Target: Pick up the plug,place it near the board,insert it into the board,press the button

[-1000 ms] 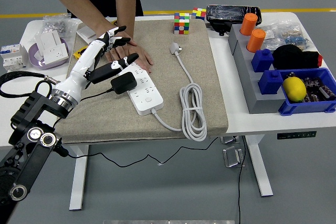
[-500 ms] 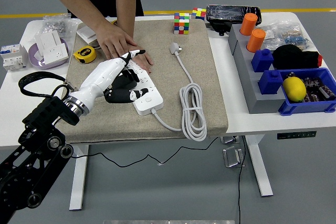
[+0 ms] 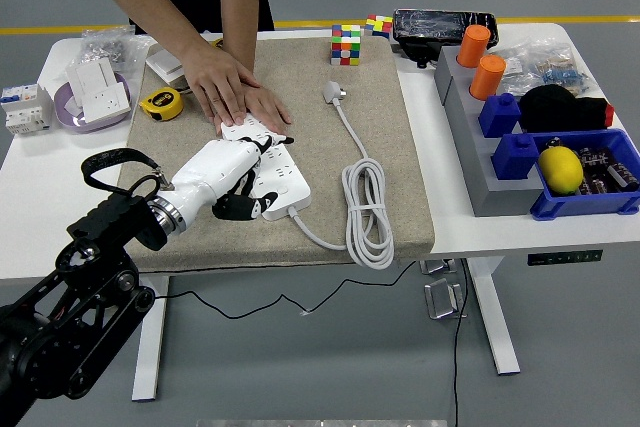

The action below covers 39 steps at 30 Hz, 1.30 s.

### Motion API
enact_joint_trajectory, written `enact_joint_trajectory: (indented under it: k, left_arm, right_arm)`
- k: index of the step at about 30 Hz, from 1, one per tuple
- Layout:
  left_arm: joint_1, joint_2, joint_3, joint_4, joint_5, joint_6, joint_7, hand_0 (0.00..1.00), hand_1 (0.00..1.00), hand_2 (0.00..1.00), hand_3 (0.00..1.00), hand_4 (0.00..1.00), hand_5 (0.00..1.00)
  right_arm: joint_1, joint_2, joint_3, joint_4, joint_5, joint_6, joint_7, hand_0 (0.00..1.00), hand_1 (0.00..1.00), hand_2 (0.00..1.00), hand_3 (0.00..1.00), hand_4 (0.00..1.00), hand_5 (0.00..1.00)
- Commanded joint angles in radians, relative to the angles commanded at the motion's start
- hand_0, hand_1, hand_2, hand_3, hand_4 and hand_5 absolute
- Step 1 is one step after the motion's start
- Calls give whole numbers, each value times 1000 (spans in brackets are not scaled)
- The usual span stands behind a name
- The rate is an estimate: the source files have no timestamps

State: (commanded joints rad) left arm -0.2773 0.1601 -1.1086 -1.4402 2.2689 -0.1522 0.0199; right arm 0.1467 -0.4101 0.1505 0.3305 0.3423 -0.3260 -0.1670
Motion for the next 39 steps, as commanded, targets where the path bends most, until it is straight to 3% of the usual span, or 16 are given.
enact_joint_trajectory:
  k: [5, 20, 39]
  left_arm:
    - [-14, 5, 32, 43, 0, -23, 6, 165, 36, 146, 863, 585, 2]
    - [-47, -19, 51, 177, 0, -8, 5, 164, 29, 149, 859, 618, 2]
    - [-61, -35, 49, 237, 0, 8, 2, 160, 29, 149, 858, 622, 2]
  right_arm:
    - [-1, 0, -1, -1, 3, 1, 0, 804, 782, 767, 786, 998, 998]
    - [5, 0, 3, 0, 1, 1, 1, 803, 782, 767, 785, 998, 998]
    - [8, 0, 4, 0, 2, 1, 1, 804, 782, 767, 785, 998, 998]
